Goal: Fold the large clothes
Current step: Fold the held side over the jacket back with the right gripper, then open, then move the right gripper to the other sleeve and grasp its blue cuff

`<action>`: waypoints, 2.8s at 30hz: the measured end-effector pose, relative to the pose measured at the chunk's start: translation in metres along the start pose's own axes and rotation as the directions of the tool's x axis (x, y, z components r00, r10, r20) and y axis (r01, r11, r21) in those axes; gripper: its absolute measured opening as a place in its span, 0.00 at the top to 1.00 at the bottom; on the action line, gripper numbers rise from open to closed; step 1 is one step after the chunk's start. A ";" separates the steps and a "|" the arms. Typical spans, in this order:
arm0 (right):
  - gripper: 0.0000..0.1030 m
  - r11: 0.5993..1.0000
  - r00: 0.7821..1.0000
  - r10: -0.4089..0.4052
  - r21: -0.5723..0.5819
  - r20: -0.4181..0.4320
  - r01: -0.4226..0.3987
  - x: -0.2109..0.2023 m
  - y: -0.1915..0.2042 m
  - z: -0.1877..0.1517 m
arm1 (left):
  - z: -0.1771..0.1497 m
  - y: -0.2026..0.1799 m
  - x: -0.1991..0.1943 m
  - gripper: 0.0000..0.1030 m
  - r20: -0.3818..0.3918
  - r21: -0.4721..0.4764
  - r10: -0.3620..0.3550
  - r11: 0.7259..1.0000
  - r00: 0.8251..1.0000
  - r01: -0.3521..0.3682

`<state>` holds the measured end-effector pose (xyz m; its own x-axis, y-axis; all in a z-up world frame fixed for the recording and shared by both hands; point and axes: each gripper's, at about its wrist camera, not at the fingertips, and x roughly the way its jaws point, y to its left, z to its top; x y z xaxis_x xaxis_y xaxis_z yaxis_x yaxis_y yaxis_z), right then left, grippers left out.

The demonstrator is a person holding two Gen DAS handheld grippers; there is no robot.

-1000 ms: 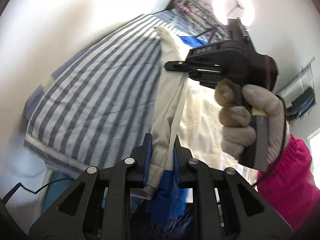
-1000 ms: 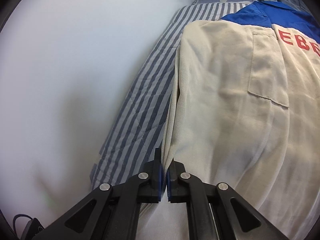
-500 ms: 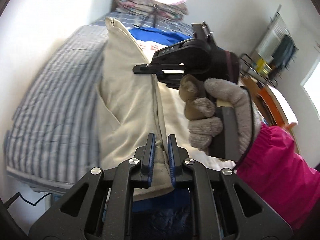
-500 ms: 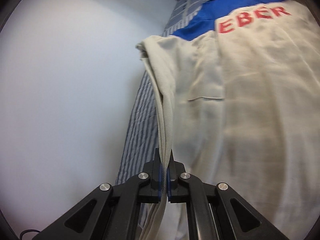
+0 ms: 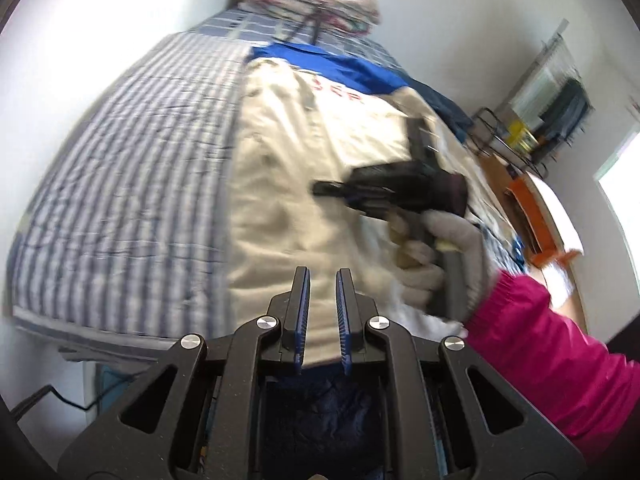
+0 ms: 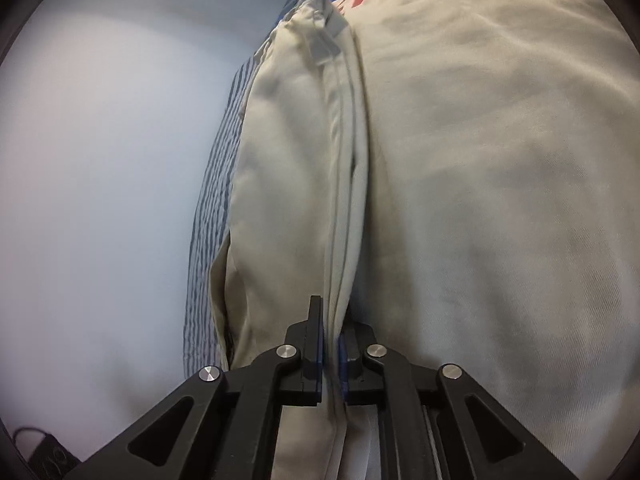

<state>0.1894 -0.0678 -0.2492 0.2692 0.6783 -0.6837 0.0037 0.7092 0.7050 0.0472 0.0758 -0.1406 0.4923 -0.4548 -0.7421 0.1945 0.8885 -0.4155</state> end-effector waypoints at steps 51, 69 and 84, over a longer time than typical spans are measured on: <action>0.88 0.830 0.959 -0.246 -0.479 0.143 0.285 0.077 0.098 0.155 | -0.005 0.047 0.124 0.89 -0.122 -0.152 -0.079 0.987 0.989 0.060; 0.87 0.795 0.959 -0.273 -0.580 -0.079 0.178 0.022 0.077 -0.054 | -0.050 0.034 0.091 0.89 -0.120 -0.101 -0.107 0.990 0.987 0.095; 0.86 0.694 0.966 -0.214 -0.719 -0.144 0.046 0.041 0.124 -0.103 | -0.076 0.042 0.015 0.89 -0.027 -0.135 -0.018 0.991 0.999 0.014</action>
<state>0.1017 0.0677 -0.2091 0.1205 0.5316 -0.8383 -0.6773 0.6615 0.3221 -0.0018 0.1018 -0.2099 0.4652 -0.4725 -0.7486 0.0853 0.8656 -0.4934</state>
